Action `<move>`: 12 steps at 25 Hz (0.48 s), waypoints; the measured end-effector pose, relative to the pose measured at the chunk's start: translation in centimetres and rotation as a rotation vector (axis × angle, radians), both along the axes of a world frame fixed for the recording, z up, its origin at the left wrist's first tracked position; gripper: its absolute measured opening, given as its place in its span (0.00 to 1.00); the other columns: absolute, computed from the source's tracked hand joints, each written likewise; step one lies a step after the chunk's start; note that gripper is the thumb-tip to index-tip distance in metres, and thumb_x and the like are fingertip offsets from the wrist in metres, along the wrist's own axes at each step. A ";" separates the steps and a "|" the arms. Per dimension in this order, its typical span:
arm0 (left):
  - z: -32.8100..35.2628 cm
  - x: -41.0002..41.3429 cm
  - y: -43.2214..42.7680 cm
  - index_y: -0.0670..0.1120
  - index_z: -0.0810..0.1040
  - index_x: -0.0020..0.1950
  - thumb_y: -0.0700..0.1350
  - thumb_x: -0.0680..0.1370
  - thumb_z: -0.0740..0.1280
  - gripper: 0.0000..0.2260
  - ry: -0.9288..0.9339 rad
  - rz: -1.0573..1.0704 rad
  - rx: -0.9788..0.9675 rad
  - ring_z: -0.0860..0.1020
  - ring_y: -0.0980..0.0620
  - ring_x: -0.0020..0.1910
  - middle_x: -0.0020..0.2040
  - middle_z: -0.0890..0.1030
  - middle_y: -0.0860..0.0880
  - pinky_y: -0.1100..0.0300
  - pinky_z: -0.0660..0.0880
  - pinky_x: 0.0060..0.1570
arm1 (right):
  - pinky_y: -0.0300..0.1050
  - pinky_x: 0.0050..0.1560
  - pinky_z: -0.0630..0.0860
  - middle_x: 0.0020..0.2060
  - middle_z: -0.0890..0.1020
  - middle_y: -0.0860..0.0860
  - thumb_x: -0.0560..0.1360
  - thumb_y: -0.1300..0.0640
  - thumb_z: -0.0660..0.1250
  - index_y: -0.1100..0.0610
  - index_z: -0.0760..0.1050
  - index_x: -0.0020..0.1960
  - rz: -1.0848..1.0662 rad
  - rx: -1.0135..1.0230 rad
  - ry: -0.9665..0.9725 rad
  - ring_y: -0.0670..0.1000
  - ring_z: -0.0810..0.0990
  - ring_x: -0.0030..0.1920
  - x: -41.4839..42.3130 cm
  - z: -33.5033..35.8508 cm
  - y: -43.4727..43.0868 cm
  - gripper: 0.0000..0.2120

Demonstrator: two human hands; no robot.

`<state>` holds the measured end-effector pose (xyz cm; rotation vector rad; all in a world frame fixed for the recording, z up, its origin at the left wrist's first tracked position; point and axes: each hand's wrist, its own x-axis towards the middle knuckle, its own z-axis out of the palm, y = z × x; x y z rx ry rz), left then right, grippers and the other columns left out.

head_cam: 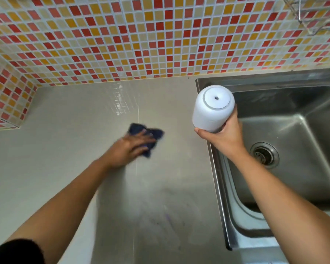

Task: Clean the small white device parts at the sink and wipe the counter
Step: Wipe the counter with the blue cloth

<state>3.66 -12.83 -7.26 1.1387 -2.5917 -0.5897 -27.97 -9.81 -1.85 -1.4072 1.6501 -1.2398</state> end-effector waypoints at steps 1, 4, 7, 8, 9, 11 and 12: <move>0.1 0.8 -2.2 0.48 0.74 0.67 0.58 0.80 0.56 0.21 0.003 0.150 0.002 0.66 0.49 0.71 0.68 0.73 0.47 0.51 0.66 0.68 | 0.23 0.50 0.68 0.52 0.71 0.30 0.57 0.58 0.81 0.41 0.59 0.63 -0.002 0.005 -0.001 0.27 0.72 0.51 0.0 -0.1 0.2 0.44; 0.5 -3.2 -7.1 0.46 0.73 0.68 0.46 0.80 0.61 0.16 -0.040 0.425 -0.024 0.69 0.43 0.70 0.71 0.70 0.44 0.53 0.66 0.65 | 0.22 0.49 0.68 0.51 0.71 0.29 0.57 0.59 0.81 0.40 0.59 0.62 -0.023 0.003 0.003 0.25 0.71 0.49 0.1 -0.2 0.6 0.44; 0.4 -8.7 -6.9 0.44 0.73 0.68 0.46 0.80 0.61 0.17 -0.026 0.246 -0.024 0.67 0.44 0.70 0.71 0.70 0.44 0.56 0.60 0.68 | 0.22 0.48 0.68 0.51 0.72 0.31 0.57 0.59 0.81 0.41 0.59 0.63 -0.020 0.008 0.003 0.28 0.72 0.48 0.2 -0.1 0.7 0.44; 0.2 -9.3 -5.6 0.44 0.73 0.67 0.48 0.80 0.60 0.18 -0.041 0.152 -0.031 0.65 0.45 0.71 0.70 0.71 0.44 0.58 0.58 0.68 | 0.23 0.49 0.69 0.52 0.73 0.33 0.57 0.58 0.81 0.42 0.60 0.64 -0.021 0.011 0.000 0.30 0.73 0.49 0.4 -0.2 0.6 0.44; 0.0 -9.0 -4.0 0.44 0.74 0.67 0.49 0.79 0.58 0.19 -0.045 0.075 -0.046 0.64 0.46 0.71 0.69 0.72 0.44 0.61 0.55 0.68 | 0.26 0.50 0.70 0.53 0.74 0.36 0.57 0.58 0.81 0.44 0.60 0.65 -0.018 0.015 0.001 0.34 0.73 0.51 0.8 -0.1 0.6 0.44; 0.5 -6.3 -0.5 0.44 0.75 0.66 0.53 0.79 0.56 0.21 -0.020 0.006 -0.025 0.63 0.51 0.72 0.68 0.73 0.47 0.66 0.52 0.68 | 0.31 0.53 0.71 0.55 0.75 0.40 0.57 0.57 0.81 0.46 0.61 0.66 0.010 0.019 -0.006 0.39 0.74 0.54 2.1 -0.2 0.3 0.45; 0.8 -4.3 1.1 0.44 0.75 0.66 0.56 0.79 0.55 0.22 -0.013 0.003 0.003 0.61 0.55 0.72 0.68 0.72 0.49 0.67 0.51 0.68 | 0.30 0.55 0.71 0.56 0.74 0.41 0.57 0.58 0.81 0.47 0.61 0.66 0.026 0.021 -0.021 0.39 0.73 0.55 3.0 -0.4 0.1 0.45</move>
